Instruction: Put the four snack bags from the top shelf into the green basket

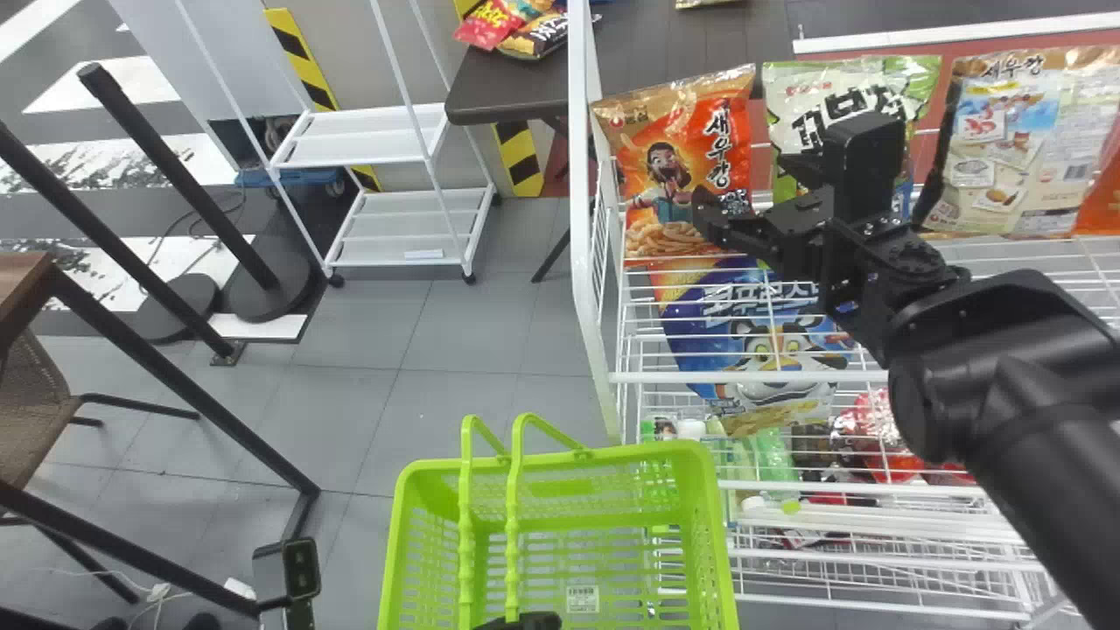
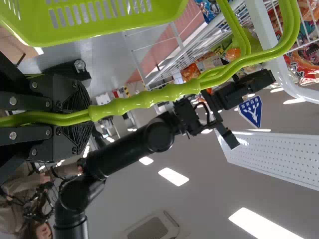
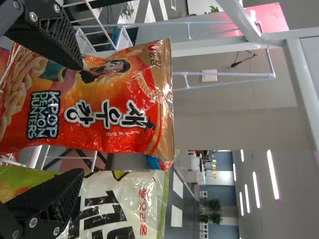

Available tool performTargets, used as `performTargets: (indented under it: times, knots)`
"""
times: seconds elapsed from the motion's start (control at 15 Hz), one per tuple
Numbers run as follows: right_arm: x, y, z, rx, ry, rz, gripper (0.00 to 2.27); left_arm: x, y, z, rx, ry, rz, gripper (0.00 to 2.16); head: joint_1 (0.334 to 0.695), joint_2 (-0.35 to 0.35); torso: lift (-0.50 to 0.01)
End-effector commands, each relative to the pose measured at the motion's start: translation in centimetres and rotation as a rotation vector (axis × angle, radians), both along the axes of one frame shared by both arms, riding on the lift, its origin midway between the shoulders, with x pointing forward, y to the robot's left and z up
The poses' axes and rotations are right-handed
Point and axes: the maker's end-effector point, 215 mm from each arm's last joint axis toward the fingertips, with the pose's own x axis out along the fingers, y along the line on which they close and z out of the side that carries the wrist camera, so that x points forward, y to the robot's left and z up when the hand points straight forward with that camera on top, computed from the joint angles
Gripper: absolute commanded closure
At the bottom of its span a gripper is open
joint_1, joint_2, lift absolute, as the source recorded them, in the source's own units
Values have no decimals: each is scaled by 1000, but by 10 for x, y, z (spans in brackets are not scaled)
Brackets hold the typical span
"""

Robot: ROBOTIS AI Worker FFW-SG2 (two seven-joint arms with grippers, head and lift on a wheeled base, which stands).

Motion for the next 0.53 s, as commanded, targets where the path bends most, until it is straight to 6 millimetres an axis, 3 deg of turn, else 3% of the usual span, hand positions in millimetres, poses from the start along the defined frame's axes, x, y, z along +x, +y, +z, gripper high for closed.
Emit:
performTargets:
  times: [0.0,0.13,0.27,0.33,0.47]
  knots:
    - [16,-4,-9,-9,26,16,130,0,2,1,-13,-3,4,2145,695,254,0]
    - [21,2,-6,16,48,81,296,1,3,1,-13,-2,7,2145,695,252,0]
    - [21,10,4,27,44,137,599,1,5,0,-12,0,11,2145,695,258,0]
    - [23,10,6,32,52,156,903,1,6,0,-12,-1,14,2145,695,260,0]
    - [27,5,3,46,86,151,1868,2,6,0,-16,-2,18,2145,695,265,0]
